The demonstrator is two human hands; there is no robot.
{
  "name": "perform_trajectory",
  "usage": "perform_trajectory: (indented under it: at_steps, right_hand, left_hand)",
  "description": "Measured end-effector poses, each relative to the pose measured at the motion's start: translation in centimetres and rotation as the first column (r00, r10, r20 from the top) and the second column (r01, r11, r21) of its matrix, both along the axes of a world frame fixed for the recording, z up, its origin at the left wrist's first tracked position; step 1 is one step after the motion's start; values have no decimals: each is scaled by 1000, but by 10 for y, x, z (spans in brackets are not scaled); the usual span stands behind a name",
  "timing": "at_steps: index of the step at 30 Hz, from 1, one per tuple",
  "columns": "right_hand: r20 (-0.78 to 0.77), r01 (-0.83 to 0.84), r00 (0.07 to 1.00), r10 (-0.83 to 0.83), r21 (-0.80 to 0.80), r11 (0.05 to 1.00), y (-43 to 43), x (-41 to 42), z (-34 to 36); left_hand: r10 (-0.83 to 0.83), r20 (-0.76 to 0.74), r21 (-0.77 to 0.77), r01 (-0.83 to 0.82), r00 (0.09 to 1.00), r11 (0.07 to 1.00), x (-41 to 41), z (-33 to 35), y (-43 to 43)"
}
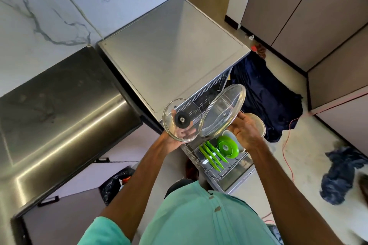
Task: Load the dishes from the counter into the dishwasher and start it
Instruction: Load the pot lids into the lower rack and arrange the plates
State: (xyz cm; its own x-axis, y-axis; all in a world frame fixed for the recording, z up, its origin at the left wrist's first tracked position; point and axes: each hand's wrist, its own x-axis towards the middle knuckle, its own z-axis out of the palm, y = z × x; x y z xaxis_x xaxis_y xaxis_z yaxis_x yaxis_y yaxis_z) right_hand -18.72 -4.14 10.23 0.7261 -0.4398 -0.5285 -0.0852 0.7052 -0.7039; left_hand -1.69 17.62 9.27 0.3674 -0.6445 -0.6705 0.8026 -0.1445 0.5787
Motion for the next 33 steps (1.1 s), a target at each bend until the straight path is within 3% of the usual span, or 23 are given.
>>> perform_trajectory:
  at_steps: [4, 7, 9, 12, 14, 16, 18, 20, 23, 25, 28, 30, 33]
  right_hand:
    - [-38, 55, 998, -54, 31, 998, -1, 15, -18]
    - [-77, 64, 995, -63, 13, 998, 4, 17, -24]
    - [-12, 30, 999, -29, 4, 1000, 8, 18, -25]
    - [73, -34, 997, 32, 21, 999, 14, 21, -33]
    - [85, -34, 996, 32, 28, 999, 12, 22, -43]
    - [118, -28, 993, 21, 60, 998, 10, 25, -43]
    - [53, -17, 999, 12, 96, 995, 6, 32, -40]
    - [-57, 23, 998, -12, 187, 982, 3, 38, -37]
    - [-153, 116, 986, -67, 343, 932, -4, 39, -41]
    - [-178, 83, 984, -18, 367, 926, -13, 33, -49]
    - [-298, -114, 940, 163, 174, 978, -28, 25, -77]
    - [-387, -248, 884, 262, 86, 965, -41, 24, -104]
    - [-465, -254, 848, 254, 64, 965, -64, 27, -142]
  left_hand:
    - [-10, -107, 128, 24, 994, 992, 21, -10, -11]
    - [-72, -328, 129, 120, 942, 984, 26, -21, -24]
    - [-24, -442, 168, 110, 897, 980, 31, -32, -29]
    - [-35, -387, 131, 93, 922, 987, 32, -45, -40]
    - [-68, -250, 195, 119, 966, 974, 34, -44, -53]
    - [-60, -260, 193, 113, 964, 975, 41, -56, -60]
    - [-91, -257, 100, 120, 962, 988, 44, -65, -58]
    - [-34, -223, 129, 64, 974, 990, 50, -79, -53]
    - [-88, -145, 139, 108, 986, 984, 59, -96, -49]
    - [-89, -107, 183, 108, 990, 977, 61, -106, -52]
    - [-126, -85, 304, 146, 988, 941, 57, -117, -65]
    - [-123, -78, 297, 141, 989, 944, 50, -132, -74]
    - [-121, -137, 295, 157, 983, 943, 43, -161, -89]
